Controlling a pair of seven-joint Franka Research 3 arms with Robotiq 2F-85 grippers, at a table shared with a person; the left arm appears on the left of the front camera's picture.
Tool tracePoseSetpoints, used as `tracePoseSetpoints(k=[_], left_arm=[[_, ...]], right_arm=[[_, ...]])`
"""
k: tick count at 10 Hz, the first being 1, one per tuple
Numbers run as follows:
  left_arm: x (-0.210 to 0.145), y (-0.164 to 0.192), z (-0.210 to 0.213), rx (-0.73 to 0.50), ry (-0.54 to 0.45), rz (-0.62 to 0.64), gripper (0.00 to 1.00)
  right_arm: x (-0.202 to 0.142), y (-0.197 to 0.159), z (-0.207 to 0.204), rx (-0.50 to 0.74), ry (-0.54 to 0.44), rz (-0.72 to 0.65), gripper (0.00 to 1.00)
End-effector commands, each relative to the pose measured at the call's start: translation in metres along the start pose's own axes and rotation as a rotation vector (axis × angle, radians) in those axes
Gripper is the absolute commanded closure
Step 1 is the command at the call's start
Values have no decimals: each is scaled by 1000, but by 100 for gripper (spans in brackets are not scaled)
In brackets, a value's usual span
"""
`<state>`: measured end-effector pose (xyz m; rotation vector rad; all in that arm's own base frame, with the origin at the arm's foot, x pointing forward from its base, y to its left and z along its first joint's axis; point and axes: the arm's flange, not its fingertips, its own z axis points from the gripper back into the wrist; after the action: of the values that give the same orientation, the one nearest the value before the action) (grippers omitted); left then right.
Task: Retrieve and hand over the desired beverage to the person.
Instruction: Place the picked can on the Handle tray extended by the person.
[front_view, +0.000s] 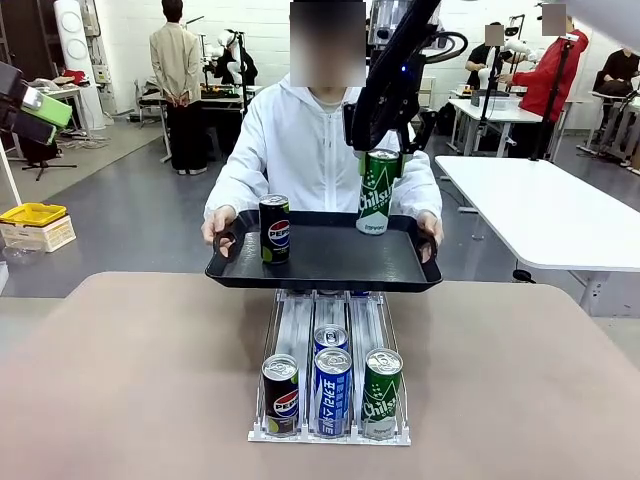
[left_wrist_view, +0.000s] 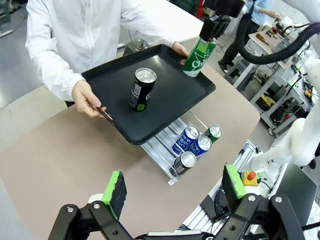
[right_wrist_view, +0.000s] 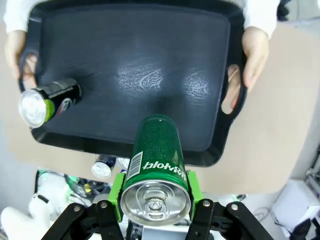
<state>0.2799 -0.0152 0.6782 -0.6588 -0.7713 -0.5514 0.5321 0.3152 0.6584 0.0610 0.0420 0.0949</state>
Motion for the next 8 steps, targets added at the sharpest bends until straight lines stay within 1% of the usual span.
tracePoseSetpoints(k=[1, 3, 6, 8], left_arm=[[1, 1, 0, -21, -9, -8, 0], [1, 1, 0, -21, -9, -8, 0], [1, 1, 0, -21, -9, -8, 0], [1, 1, 0, -21, -9, -8, 0]], right_arm=[[42, 11, 17, -27, 49, 15, 42], [61, 14, 7, -26, 79, 20, 42], [77, 23, -17, -18, 87, 20, 42], [81, 27, -36, -20, 93, 26, 42]])
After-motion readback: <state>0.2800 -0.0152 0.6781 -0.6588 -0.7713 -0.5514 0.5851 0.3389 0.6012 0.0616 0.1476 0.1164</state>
